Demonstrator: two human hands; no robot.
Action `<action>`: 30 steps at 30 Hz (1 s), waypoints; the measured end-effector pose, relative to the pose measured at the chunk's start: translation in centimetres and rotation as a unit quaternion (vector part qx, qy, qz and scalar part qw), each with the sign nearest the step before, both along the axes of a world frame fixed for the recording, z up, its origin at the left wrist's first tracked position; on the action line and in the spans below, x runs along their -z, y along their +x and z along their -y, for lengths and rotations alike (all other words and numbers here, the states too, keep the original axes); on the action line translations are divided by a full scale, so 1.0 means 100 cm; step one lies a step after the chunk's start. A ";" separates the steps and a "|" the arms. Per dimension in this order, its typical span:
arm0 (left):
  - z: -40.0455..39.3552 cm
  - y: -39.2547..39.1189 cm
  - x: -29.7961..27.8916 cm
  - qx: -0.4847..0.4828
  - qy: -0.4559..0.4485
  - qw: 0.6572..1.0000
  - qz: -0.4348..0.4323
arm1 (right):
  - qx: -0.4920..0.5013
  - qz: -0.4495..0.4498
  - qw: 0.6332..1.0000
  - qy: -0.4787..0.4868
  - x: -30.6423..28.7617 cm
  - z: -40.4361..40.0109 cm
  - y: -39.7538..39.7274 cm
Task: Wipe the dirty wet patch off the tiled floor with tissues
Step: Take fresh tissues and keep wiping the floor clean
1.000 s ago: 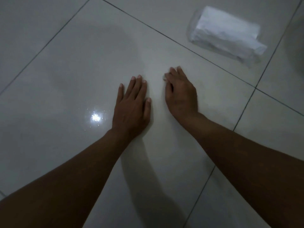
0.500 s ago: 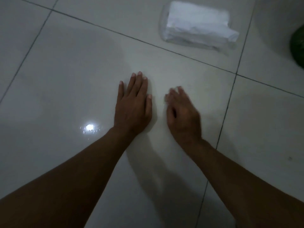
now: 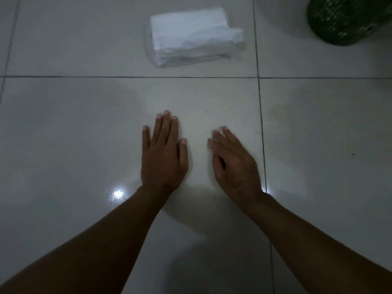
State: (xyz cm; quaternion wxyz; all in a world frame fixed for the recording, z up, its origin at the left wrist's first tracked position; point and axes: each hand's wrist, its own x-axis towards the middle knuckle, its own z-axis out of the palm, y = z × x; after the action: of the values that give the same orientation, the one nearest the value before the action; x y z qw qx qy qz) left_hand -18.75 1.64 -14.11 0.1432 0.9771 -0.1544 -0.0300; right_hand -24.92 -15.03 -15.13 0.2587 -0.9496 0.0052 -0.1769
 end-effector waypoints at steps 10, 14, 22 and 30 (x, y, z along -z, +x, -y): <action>-0.001 -0.001 0.002 -0.003 -0.001 1.000 0.001 | 0.152 -0.048 0.986 0.038 0.001 -0.002 0.054; 0.000 -0.001 0.002 -0.003 0.000 1.000 0.012 | -0.022 -0.039 0.999 0.003 -0.003 -0.020 0.037; -0.001 0.000 0.003 -0.002 -0.005 1.000 0.005 | 0.125 -0.033 0.992 0.011 0.001 -0.008 0.075; 0.002 0.001 -0.001 -0.001 -0.008 1.000 0.002 | -0.052 0.003 0.999 0.000 0.000 -0.010 0.030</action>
State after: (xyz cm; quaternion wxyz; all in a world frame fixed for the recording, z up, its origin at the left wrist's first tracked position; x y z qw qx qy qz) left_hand -18.69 1.42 -13.97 0.1508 0.9761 -0.1541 -0.0268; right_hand -21.94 -14.01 -15.10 0.2672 -0.9482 -0.0453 -0.1660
